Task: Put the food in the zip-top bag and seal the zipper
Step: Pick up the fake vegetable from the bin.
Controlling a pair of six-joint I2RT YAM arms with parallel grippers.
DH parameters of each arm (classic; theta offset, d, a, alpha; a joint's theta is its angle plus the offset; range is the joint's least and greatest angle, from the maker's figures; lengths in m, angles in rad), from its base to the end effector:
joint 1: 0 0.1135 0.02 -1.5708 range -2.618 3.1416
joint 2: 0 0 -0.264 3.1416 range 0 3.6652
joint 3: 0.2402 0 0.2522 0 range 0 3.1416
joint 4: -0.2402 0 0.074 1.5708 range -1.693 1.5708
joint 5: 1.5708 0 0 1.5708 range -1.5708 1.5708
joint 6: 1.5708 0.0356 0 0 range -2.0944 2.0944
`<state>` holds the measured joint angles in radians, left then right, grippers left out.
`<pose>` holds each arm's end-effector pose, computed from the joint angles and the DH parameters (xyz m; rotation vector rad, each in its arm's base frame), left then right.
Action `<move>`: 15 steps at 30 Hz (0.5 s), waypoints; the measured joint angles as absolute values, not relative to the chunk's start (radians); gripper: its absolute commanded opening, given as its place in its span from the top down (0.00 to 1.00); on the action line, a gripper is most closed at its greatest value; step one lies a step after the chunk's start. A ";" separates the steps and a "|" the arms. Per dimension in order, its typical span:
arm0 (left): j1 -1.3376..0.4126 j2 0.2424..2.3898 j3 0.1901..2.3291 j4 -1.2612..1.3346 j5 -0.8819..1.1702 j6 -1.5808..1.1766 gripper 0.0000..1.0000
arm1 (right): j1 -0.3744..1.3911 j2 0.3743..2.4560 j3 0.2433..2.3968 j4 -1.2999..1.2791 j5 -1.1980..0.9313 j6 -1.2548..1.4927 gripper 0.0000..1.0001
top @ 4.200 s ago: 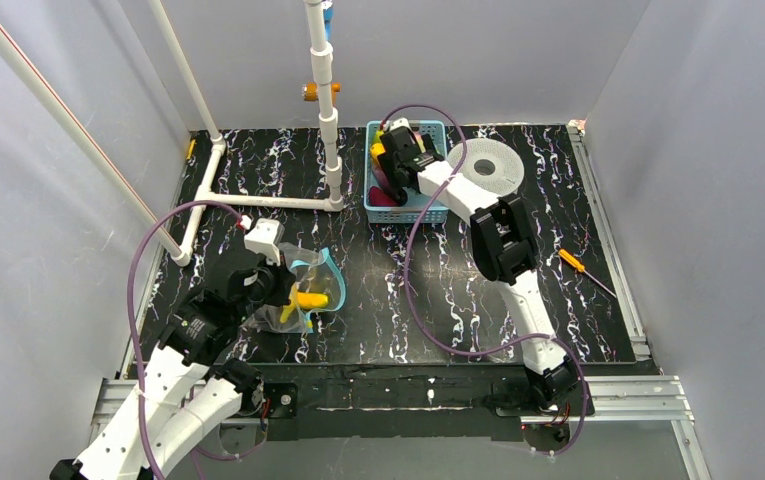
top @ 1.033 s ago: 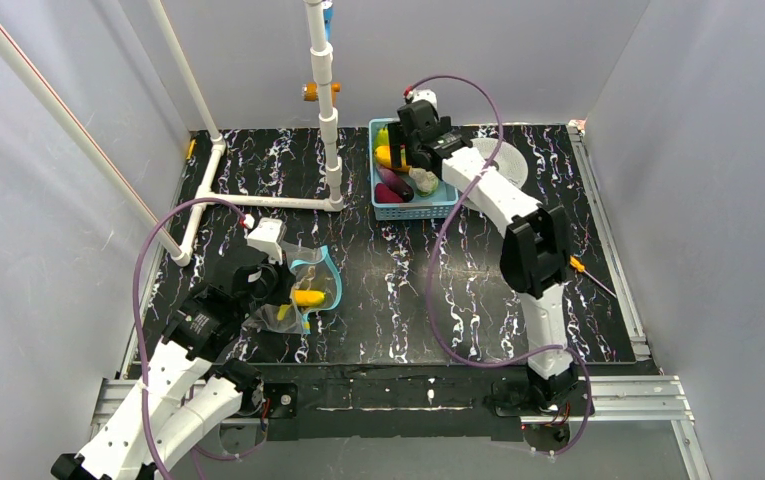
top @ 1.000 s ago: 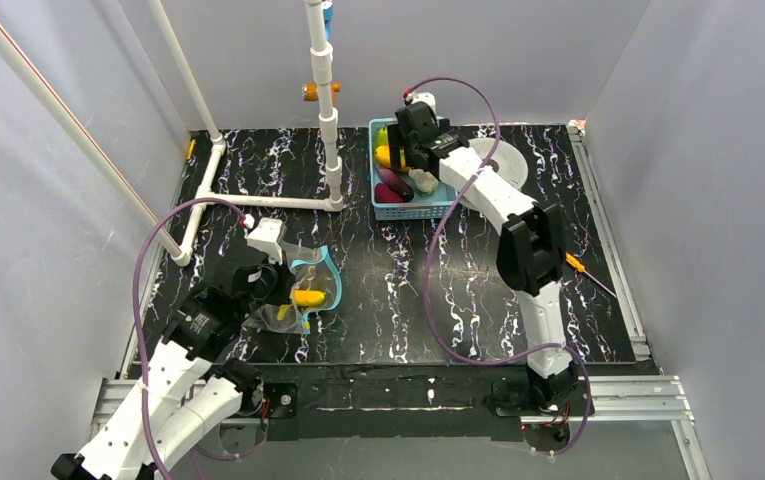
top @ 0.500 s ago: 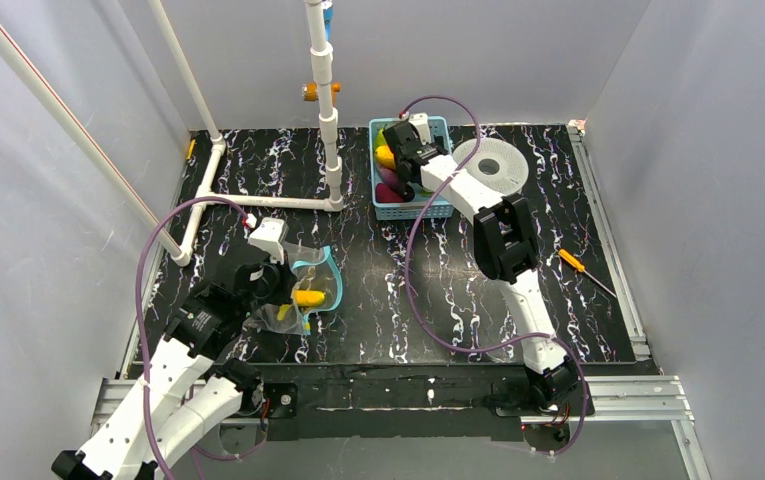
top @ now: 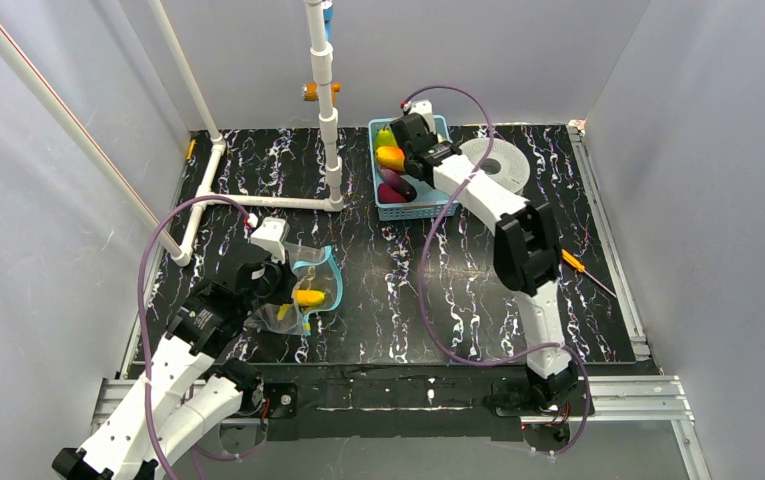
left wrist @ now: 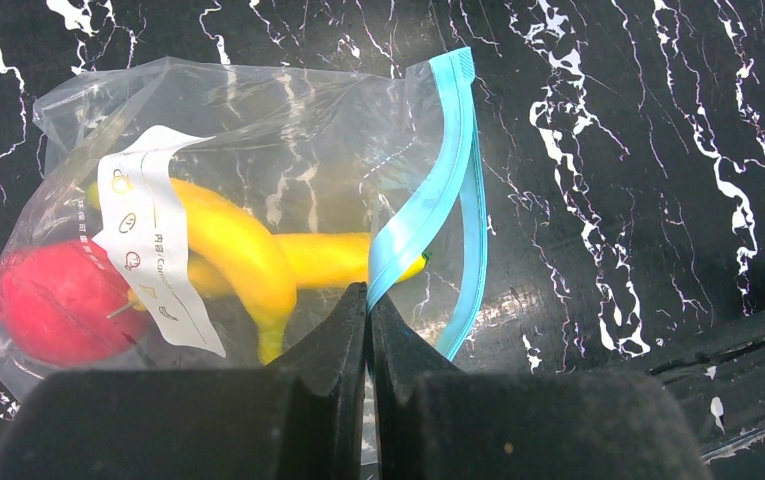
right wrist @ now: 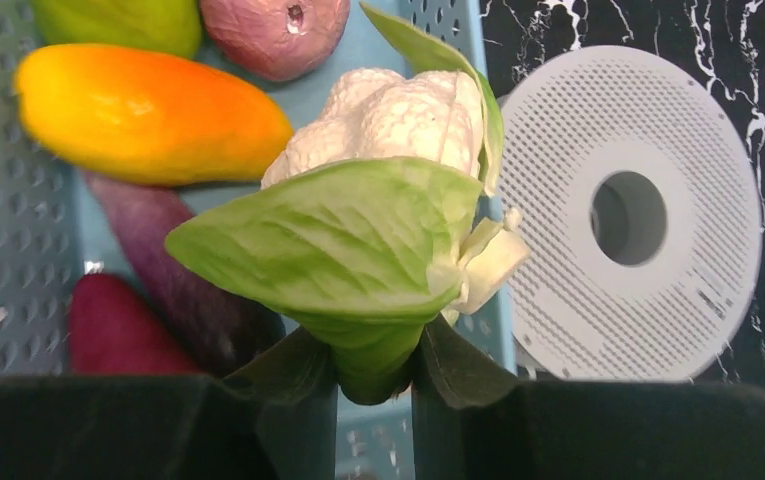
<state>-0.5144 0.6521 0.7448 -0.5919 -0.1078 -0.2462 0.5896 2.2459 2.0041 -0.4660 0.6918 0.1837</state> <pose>0.1277 -0.0678 0.3038 0.2126 2.0753 -0.3551 0.4401 0.2671 0.2532 -0.0813 2.1113 -0.3338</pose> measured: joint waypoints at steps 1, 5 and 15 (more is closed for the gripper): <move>-0.514 0.652 0.745 -0.592 -0.108 -0.246 1.00 | 0.591 2.205 1.975 -0.457 0.677 0.184 0.88; -0.514 0.648 0.745 -0.592 -0.108 -0.246 1.00 | 0.591 2.017 1.845 -0.434 0.590 0.203 0.89; -0.514 0.621 0.745 -0.594 -0.108 -0.247 1.00 | 0.589 1.582 1.391 -0.240 -0.105 0.429 0.97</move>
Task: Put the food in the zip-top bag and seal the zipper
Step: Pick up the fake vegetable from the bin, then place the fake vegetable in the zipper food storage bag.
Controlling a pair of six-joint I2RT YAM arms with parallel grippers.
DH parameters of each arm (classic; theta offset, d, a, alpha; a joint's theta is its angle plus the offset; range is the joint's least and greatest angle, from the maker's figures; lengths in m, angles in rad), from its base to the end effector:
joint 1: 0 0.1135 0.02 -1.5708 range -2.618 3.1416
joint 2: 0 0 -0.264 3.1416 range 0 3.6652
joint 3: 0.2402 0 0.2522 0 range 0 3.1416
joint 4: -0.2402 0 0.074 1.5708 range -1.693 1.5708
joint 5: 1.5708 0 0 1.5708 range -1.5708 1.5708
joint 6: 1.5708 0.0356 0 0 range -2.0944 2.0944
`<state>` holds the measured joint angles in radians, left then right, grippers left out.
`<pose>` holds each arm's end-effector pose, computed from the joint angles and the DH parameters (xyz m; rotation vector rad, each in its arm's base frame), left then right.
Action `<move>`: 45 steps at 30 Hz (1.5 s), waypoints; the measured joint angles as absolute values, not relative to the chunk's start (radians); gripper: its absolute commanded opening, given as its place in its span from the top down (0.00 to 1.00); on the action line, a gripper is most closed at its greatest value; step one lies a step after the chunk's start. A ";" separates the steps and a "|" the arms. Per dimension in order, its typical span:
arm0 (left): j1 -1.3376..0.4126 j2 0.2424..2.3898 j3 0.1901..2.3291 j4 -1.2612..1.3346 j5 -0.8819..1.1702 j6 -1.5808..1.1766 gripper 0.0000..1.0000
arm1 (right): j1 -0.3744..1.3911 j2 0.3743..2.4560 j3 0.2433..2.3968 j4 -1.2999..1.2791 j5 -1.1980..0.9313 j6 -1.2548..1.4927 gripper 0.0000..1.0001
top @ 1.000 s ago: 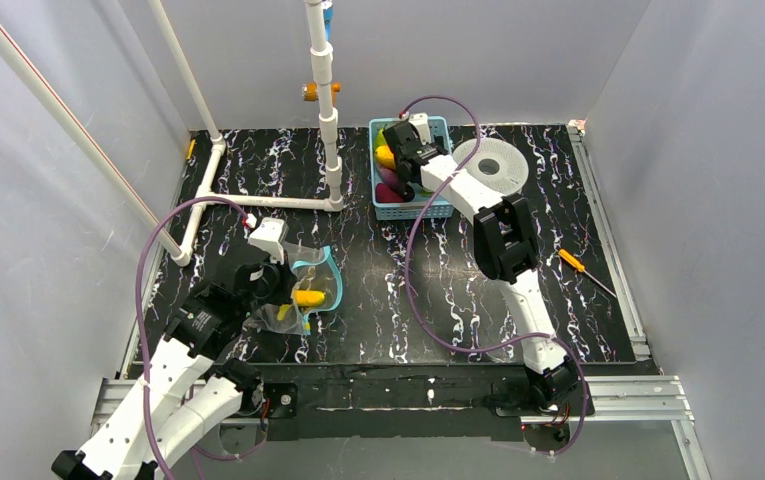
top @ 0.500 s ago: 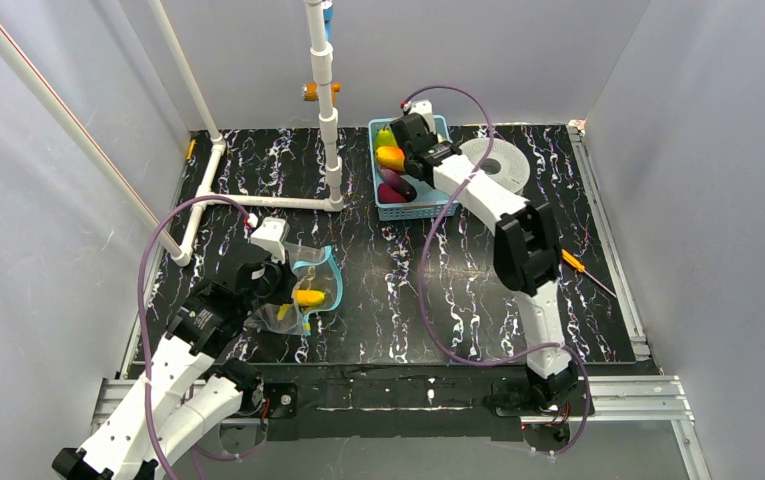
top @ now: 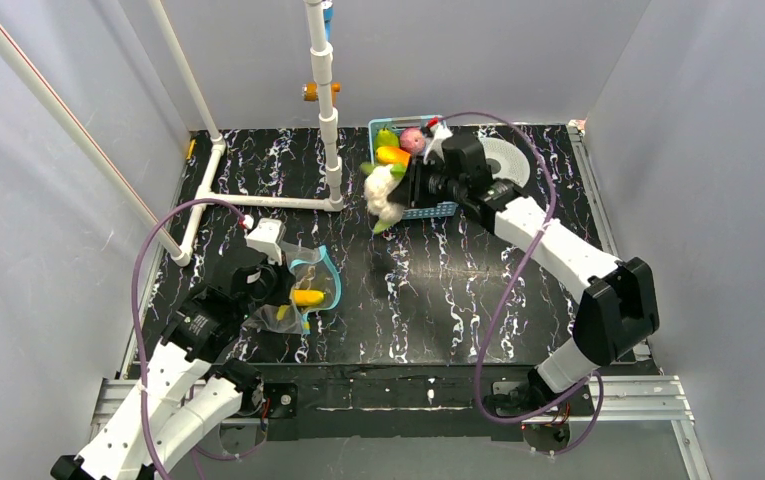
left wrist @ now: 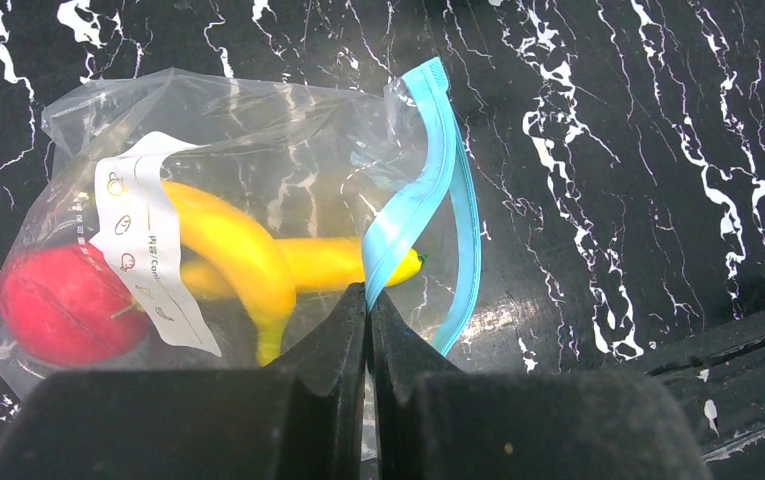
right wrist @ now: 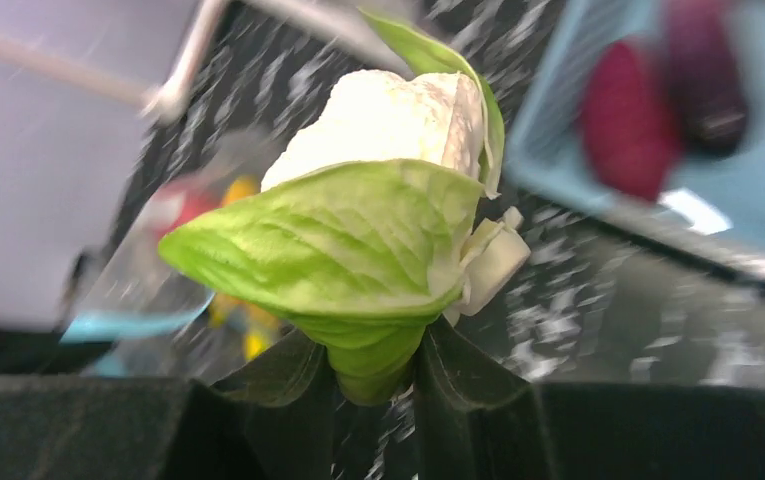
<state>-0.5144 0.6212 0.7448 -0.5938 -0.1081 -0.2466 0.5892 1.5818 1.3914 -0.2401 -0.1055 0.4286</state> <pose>0.1225 -0.0648 0.3073 0.2069 2.0473 -0.3653 0.3090 0.2111 0.3444 -0.2370 2.0671 0.7455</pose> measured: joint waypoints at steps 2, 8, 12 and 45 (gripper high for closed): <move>-0.515 0.616 0.745 -0.596 -0.108 -0.247 1.00 | 0.589 1.558 1.303 -0.169 -0.281 0.487 0.99; -0.514 0.611 0.745 -0.604 -0.108 -0.247 1.00 | 0.595 1.573 1.078 0.110 -0.768 0.715 0.99; -0.514 0.601 0.745 -0.607 -0.107 -0.247 1.00 | 0.605 1.554 0.944 0.302 -0.922 0.851 0.99; -0.515 0.579 0.741 -0.592 0.006 -0.242 1.00 | 0.854 1.883 1.198 0.331 -0.799 1.002 0.98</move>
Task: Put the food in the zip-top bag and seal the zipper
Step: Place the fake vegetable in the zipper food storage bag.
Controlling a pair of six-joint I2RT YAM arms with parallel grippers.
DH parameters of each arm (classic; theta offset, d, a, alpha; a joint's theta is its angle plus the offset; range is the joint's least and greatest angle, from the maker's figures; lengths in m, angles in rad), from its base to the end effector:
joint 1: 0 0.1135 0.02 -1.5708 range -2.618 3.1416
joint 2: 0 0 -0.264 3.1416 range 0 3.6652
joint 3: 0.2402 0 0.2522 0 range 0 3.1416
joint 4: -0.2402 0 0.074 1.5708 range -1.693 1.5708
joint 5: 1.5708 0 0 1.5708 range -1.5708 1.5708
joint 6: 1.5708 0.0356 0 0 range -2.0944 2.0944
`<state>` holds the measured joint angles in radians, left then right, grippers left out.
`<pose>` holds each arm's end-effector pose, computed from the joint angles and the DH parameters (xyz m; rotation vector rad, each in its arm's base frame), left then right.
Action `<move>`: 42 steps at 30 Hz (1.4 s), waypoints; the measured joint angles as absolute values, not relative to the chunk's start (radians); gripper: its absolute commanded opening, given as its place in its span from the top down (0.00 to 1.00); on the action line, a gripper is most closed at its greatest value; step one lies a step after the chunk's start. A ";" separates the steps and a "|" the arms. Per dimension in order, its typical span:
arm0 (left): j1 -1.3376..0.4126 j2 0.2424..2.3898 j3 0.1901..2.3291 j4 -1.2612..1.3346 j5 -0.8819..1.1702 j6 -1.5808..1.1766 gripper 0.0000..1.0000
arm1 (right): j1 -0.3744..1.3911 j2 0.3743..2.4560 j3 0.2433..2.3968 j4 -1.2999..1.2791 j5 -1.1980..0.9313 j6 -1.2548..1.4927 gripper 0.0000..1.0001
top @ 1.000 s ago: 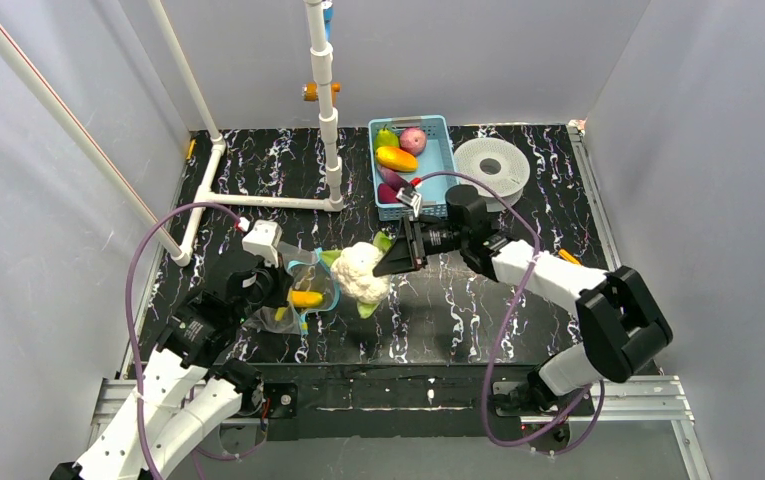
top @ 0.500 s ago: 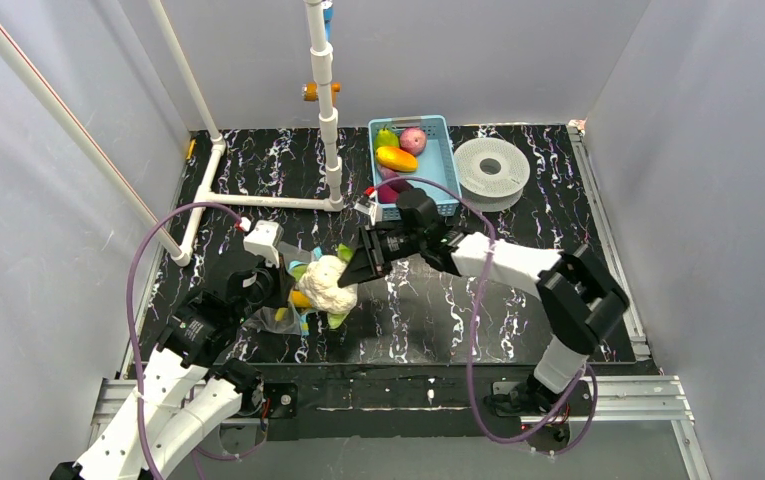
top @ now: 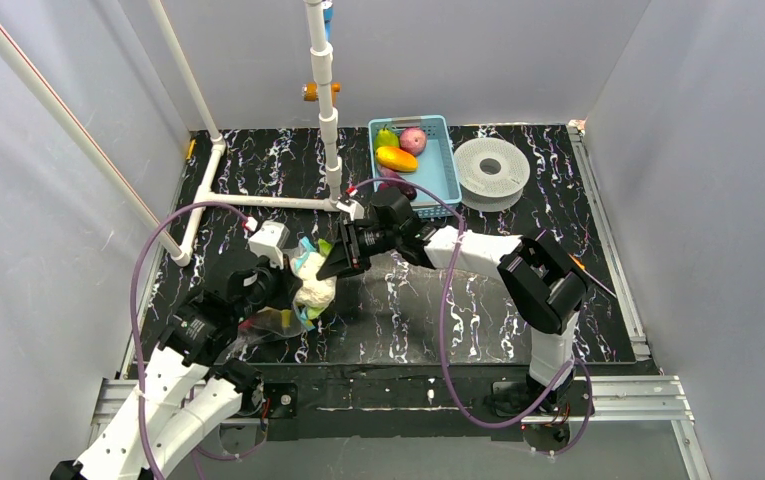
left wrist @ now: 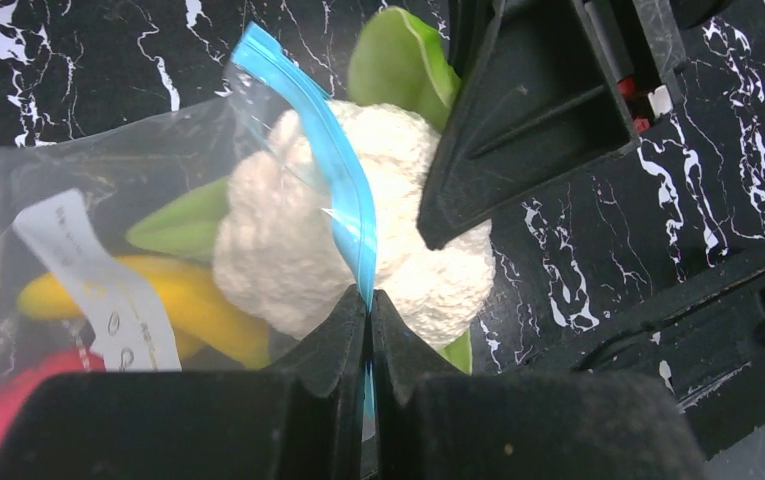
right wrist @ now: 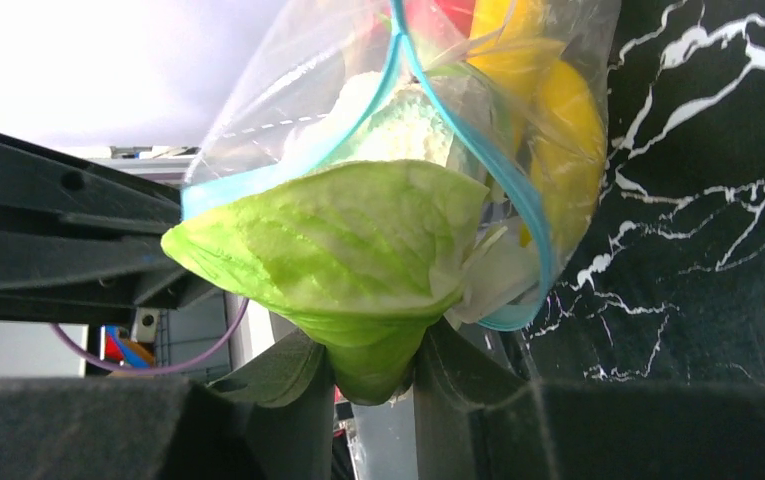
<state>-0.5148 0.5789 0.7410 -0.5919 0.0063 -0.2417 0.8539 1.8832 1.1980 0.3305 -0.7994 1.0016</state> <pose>0.1137 -0.0646 0.3110 0.2811 2.0151 -0.4881 0.2577 0.3345 0.2218 -0.5022 2.3321 1.8545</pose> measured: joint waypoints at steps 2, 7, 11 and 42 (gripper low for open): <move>-0.514 0.593 0.741 -0.587 0.015 -0.239 1.00 | 0.862 1.885 1.229 0.303 -0.782 0.984 0.96; -0.514 0.607 0.741 -0.579 0.016 -0.235 1.00 | 0.875 1.884 1.249 0.282 -0.722 0.941 0.90; -0.514 0.617 0.741 -0.578 0.027 -0.235 1.00 | 0.880 1.859 1.206 0.307 -0.673 0.938 0.89; -0.516 0.556 0.723 -0.569 0.081 -0.236 1.00 | 0.976 1.950 1.253 0.374 -0.640 0.976 0.66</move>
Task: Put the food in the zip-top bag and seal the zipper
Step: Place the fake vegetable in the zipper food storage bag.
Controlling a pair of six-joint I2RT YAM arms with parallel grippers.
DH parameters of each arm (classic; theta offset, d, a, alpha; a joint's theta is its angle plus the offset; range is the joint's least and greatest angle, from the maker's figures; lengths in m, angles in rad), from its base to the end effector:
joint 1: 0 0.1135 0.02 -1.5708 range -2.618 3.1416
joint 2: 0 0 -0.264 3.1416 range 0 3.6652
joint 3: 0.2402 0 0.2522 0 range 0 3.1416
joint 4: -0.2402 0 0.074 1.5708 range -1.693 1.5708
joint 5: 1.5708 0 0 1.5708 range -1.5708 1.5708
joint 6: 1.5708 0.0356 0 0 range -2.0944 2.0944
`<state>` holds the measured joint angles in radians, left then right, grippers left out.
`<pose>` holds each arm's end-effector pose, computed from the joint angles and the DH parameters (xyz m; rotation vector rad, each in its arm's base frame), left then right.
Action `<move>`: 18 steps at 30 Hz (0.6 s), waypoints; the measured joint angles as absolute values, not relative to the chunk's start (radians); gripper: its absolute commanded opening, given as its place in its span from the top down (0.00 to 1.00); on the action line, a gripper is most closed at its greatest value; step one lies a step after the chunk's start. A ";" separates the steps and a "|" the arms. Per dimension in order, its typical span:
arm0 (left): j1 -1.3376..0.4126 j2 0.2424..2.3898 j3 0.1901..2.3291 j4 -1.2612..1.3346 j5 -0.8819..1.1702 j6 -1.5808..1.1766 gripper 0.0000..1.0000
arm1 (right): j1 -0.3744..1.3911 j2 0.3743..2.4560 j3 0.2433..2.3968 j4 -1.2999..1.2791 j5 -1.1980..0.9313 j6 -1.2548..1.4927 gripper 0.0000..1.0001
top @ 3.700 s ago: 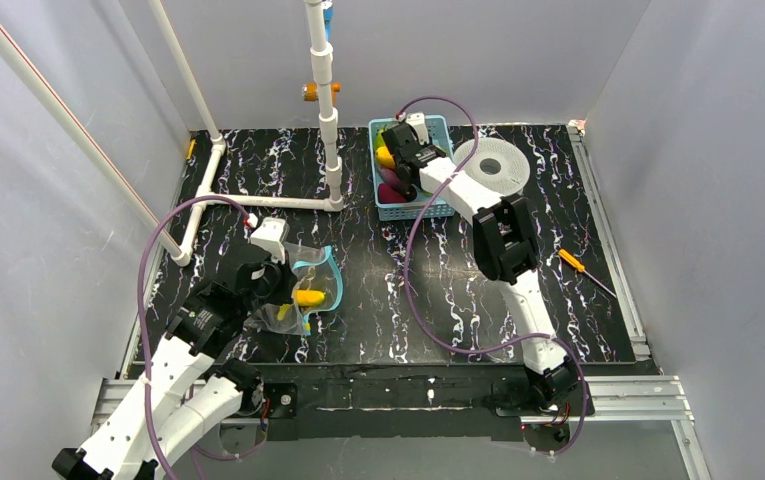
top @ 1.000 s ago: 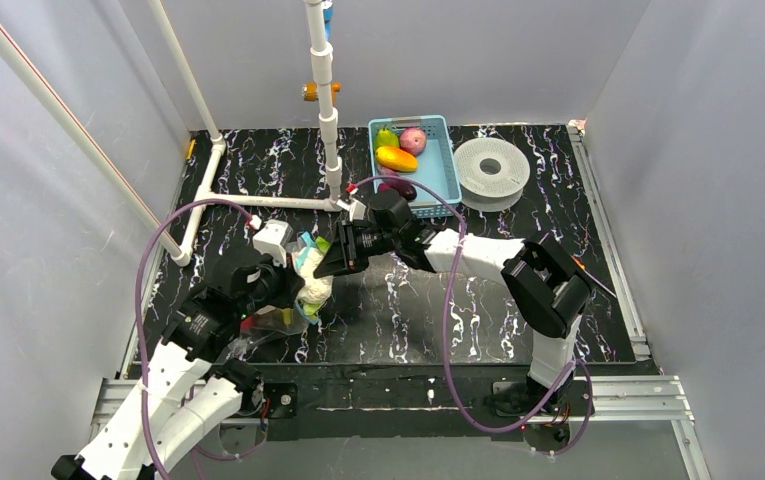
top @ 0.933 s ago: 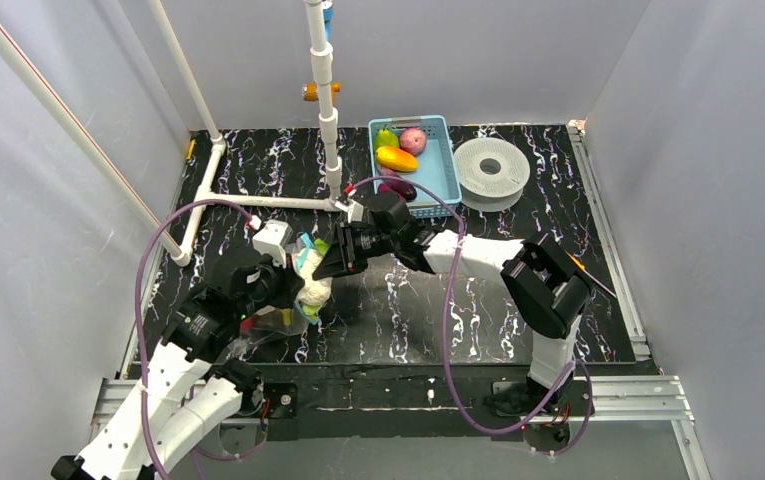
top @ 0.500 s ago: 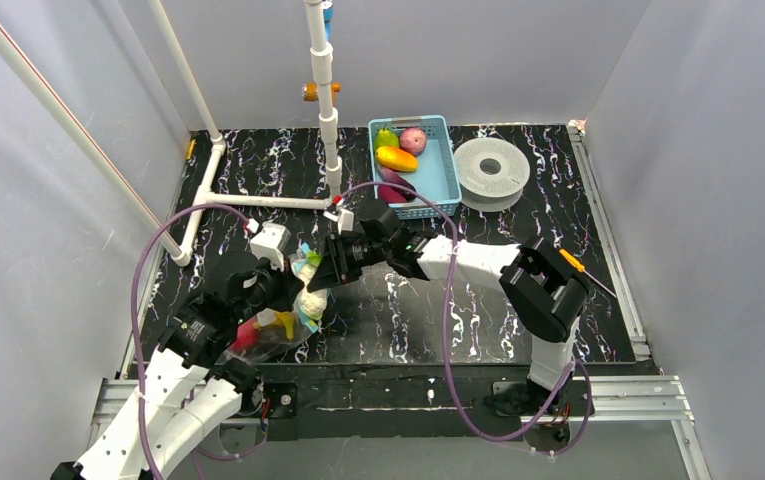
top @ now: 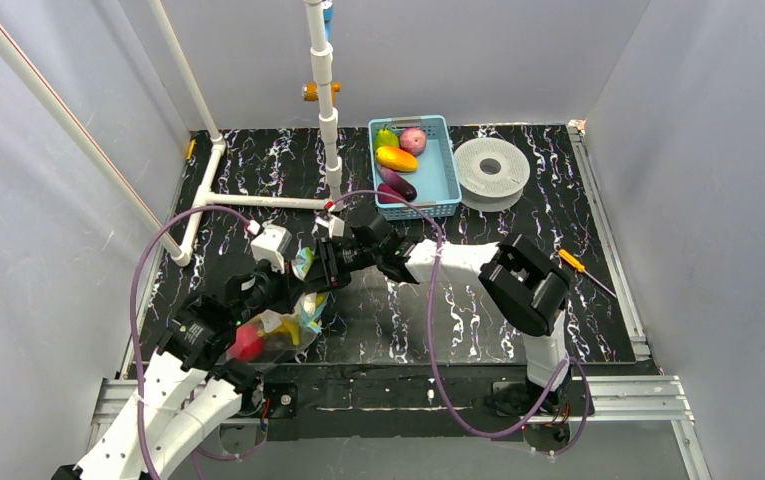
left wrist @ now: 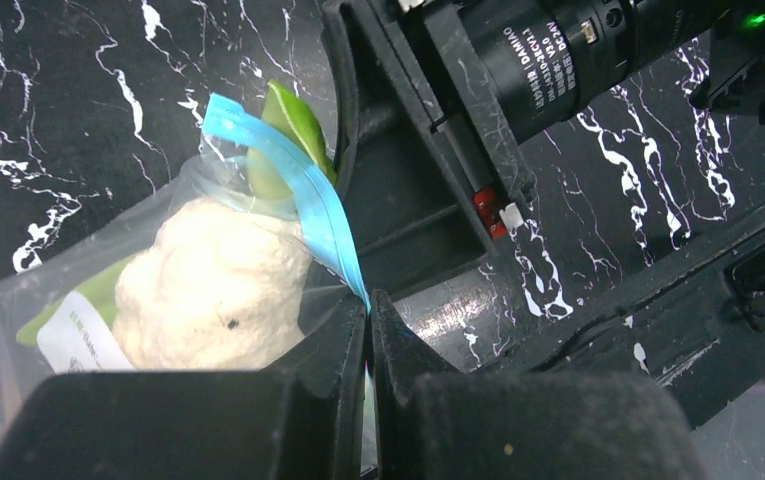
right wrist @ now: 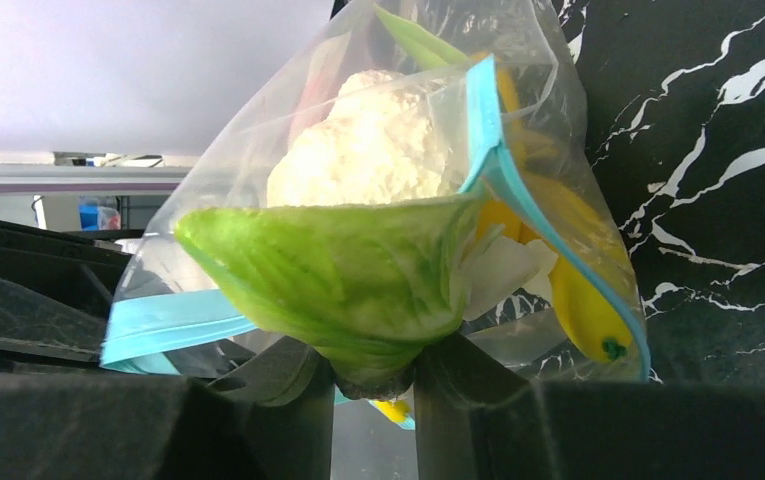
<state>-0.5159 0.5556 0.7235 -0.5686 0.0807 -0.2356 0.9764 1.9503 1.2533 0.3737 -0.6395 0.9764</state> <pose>0.1099 -0.0656 0.3101 0.3346 1.9864 -0.5651 0.2296 0.3776 0.2149 -0.5430 2.2790 1.7812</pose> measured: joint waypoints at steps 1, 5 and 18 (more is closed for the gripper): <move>-0.516 0.558 0.720 -0.569 0.085 -0.236 1.00 | 0.977 1.951 1.253 0.373 -0.645 0.978 0.65; -0.516 0.561 0.717 -0.564 0.094 -0.236 1.00 | 0.950 1.951 1.268 0.359 -0.651 0.975 0.61; -0.516 0.528 0.715 -0.554 0.088 -0.236 1.00 | 1.020 2.034 1.324 0.358 -0.644 0.971 0.49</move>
<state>-0.5156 0.5278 0.7147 -0.5541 0.0875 -0.2359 1.0203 2.0342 1.3243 0.3576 -0.6441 0.9710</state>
